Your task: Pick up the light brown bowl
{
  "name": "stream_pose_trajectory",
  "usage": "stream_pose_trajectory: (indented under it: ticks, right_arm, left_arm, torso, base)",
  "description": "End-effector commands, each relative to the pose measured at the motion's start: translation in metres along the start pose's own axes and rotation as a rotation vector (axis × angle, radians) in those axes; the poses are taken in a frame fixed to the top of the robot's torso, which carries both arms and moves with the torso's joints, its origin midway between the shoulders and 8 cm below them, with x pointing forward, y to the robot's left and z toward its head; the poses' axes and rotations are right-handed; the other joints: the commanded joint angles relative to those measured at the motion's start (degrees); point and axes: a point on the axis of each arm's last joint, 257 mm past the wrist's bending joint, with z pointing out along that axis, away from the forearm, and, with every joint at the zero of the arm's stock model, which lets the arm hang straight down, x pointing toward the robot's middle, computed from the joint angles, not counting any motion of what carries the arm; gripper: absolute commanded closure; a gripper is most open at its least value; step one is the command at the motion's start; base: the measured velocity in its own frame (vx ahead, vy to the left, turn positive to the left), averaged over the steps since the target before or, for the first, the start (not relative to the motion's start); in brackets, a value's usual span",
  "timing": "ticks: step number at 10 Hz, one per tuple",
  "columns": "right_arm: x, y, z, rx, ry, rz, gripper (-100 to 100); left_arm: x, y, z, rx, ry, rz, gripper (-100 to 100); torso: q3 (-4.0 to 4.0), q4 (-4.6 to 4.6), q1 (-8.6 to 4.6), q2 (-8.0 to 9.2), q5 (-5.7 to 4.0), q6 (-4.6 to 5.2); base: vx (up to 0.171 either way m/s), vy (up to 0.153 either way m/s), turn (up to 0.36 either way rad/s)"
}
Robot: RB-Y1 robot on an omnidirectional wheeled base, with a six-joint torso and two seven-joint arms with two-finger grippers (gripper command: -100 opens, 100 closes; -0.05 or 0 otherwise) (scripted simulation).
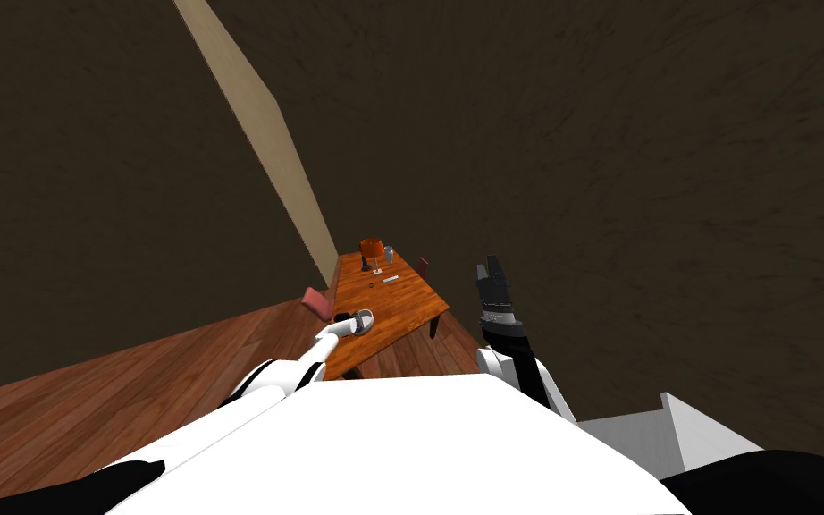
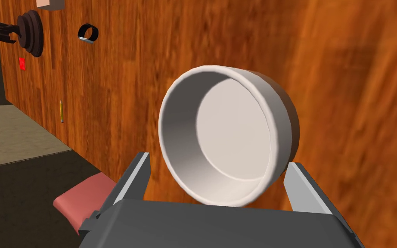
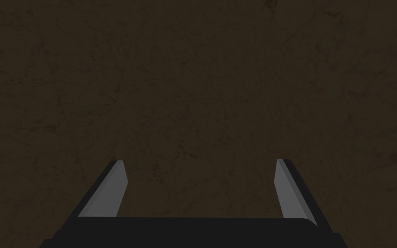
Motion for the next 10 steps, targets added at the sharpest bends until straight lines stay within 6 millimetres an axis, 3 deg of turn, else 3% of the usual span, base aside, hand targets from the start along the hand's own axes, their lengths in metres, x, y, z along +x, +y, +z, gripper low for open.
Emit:
stream_pose_trajectory:
  ticks: [1, 3, 7, 8, 10]
  right_arm:
    - [0.000, 0.000, 0.000, 0.000, 0.000, 0.000, 0]
    - [0.000, 0.000, 0.000, 0.000, 0.000, 0.000, 0]
    - [0.000, 0.000, 0.000, 0.000, 0.000, 0.000, 0]
    - [0.000, 0.000, 0.000, 0.000, 0.000, 0.000, 0]
    - [0.000, 0.000, 0.000, 0.000, 0.000, 0.000, 0]
  left_arm:
    - [0.000, 0.002, 0.001, -0.029, -0.006, -0.012, -100]
    - [-0.006, 0.011, 0.002, -0.046, -0.019, -0.015, -100]
    - [-0.027, 0.048, -0.002, -0.195, -0.080, -0.067, -100]
    - [-0.019, 0.037, -0.001, -0.174, -0.064, -0.062, -100]
    - [-0.032, 0.055, -0.003, -0.223, -0.092, -0.077, -100]
  torso:
    - [0.00, 0.00, 0.00, 0.00, 0.00, 0.00]
    - [-0.02, -0.01, 0.06, -0.03, 0.01, 0.00]
    - [-0.02, 0.00, 0.14, -0.03, 0.03, 0.01]
    - [-0.02, -0.01, 0.16, -0.03, 0.04, 0.00]
    - [-0.02, -0.01, 0.05, -0.02, 0.01, -0.01]
  base:
    - [0.002, 0.009, -0.115]
    - [0.002, 0.014, -0.022]
    - [0.005, 0.031, -0.108]
    - [0.005, 0.026, -0.026]
    - [0.001, 0.009, -0.020]
